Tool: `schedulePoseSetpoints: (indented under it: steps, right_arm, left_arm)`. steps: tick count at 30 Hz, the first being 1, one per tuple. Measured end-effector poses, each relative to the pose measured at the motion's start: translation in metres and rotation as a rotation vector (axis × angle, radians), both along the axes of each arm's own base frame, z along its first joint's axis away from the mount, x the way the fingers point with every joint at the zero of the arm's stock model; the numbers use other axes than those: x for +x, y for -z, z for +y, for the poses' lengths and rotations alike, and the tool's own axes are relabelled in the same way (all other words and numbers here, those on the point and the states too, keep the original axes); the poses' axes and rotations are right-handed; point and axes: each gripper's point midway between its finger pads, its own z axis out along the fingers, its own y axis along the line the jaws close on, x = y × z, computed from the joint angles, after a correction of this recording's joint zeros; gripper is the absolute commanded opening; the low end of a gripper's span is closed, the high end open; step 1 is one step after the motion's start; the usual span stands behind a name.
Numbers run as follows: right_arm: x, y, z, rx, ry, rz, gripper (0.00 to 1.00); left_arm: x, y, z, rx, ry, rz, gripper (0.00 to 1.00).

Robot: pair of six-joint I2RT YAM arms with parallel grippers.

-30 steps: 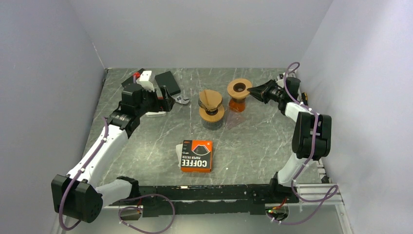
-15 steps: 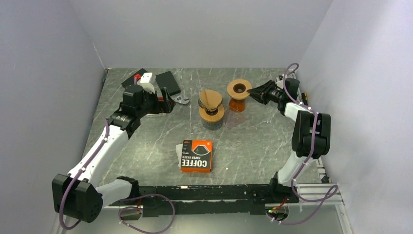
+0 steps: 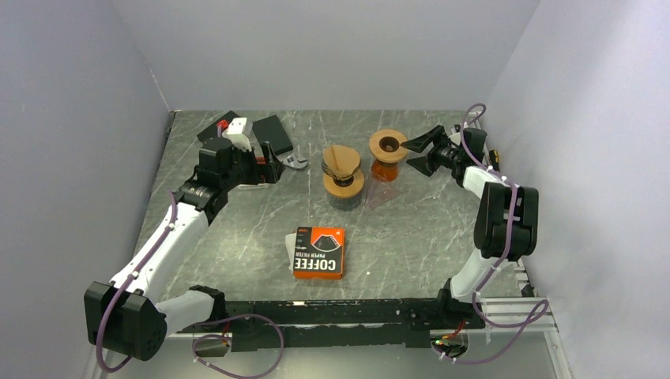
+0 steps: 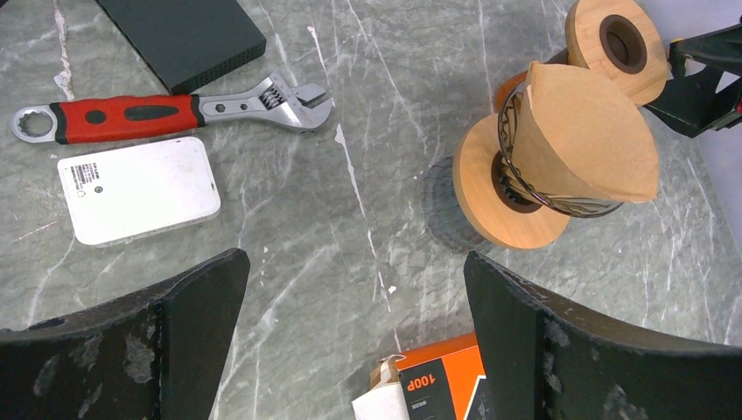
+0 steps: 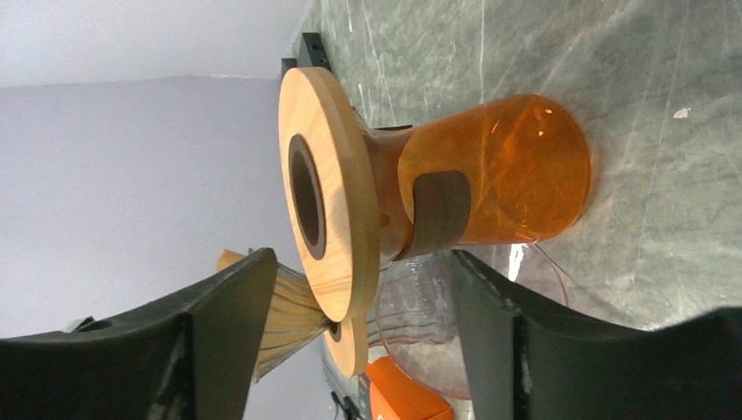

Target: Place the coffee filter in the dripper

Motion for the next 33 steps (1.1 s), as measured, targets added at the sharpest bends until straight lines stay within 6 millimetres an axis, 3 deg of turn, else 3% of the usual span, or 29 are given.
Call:
schedulePoseSetpoints:
  steps: [6, 11, 14, 24, 29, 33]
  right_arm:
    - [-0.013, -0.020, -0.006, -0.094, 0.029, -0.071, 0.98]
    - [-0.035, -0.039, -0.007, -0.215, 0.036, -0.163, 0.98]
    - [-0.045, -0.040, 0.002, -0.280, 0.001, -0.203, 0.96]
    - [-0.070, 0.007, 0.052, -0.398, -0.213, -0.164, 0.86]
    - [-0.078, 0.029, 0.059, -0.426, -0.265, -0.115, 0.85]
    - [-0.080, 0.033, 0.059, -0.452, -0.278, -0.115, 0.77]
  left_arm:
    - [0.000, 0.000, 0.000, 0.000, 0.000, 0.000, 1.00]
    - [0.000, 0.000, 0.000, -0.001, 0.002, 0.001, 1.00]
    - [0.000, 0.000, -0.001, -0.002, 0.003, 0.001, 0.99]
    - [-0.002, 0.000, -0.004, -0.014, 0.018, 0.008, 1.00]
    - [-0.003, 0.001, -0.004, -0.014, 0.021, 0.012, 0.99]
    - [-0.003, 0.001, -0.004, -0.014, 0.021, 0.012, 1.00]
